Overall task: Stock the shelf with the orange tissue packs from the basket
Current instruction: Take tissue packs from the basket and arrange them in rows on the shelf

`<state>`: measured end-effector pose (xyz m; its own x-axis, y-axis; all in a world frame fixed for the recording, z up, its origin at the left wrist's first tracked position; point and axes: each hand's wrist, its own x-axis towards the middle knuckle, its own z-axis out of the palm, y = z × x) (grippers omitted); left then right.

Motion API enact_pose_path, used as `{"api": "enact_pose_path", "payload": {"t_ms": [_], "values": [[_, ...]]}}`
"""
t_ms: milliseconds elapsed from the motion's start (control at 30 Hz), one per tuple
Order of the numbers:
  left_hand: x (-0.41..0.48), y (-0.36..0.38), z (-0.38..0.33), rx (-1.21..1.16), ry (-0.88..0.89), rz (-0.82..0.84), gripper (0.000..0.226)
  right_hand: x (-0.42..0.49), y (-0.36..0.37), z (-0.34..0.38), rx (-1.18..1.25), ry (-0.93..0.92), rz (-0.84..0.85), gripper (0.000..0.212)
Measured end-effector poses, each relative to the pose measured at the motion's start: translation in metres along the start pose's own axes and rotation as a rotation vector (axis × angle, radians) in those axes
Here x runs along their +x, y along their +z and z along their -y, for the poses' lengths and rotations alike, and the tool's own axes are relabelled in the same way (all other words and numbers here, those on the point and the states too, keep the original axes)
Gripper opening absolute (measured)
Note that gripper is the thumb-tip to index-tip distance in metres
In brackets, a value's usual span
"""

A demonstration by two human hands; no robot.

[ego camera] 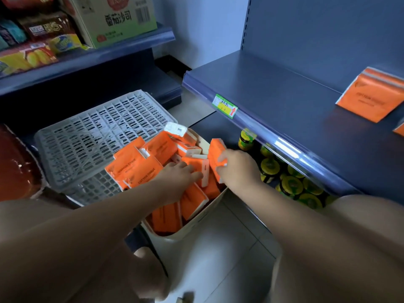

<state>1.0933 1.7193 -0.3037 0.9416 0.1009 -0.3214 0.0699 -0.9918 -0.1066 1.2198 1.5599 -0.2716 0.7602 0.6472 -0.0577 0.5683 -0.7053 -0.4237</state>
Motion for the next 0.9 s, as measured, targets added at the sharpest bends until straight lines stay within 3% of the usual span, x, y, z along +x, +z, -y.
{"api": "enact_pose_path", "payload": {"t_ms": [67,133,333,433,600,700,900], "values": [[0.004,-0.003,0.000,-0.012,-0.009,-0.002,0.054,0.006,-0.011,-0.001,0.157,0.085,-0.033,0.010],[0.007,-0.005,0.001,0.014,-0.011,0.033,0.046,0.011,-0.019,-0.001,0.275,0.145,-0.047,0.019],[0.009,-0.004,0.006,-0.076,-0.014,0.076,0.050,0.010,-0.036,-0.002,0.606,0.252,0.057,0.057],[0.010,-0.009,0.016,-0.338,-0.100,0.025,0.035,0.011,-0.043,-0.005,0.634,0.241,0.082,0.073],[0.003,-0.042,0.028,-1.009,-0.279,-0.122,0.028,0.010,-0.064,-0.016,0.696,0.213,0.034,0.035],[-0.006,-0.061,0.024,-1.337,-0.327,-0.188,0.031,0.009,-0.082,-0.024,0.731,0.210,-0.038,0.033],[-0.010,-0.087,0.004,-1.671,-0.284,-0.191,0.030,-0.004,-0.118,-0.035,0.814,0.255,-0.156,0.040]]}}
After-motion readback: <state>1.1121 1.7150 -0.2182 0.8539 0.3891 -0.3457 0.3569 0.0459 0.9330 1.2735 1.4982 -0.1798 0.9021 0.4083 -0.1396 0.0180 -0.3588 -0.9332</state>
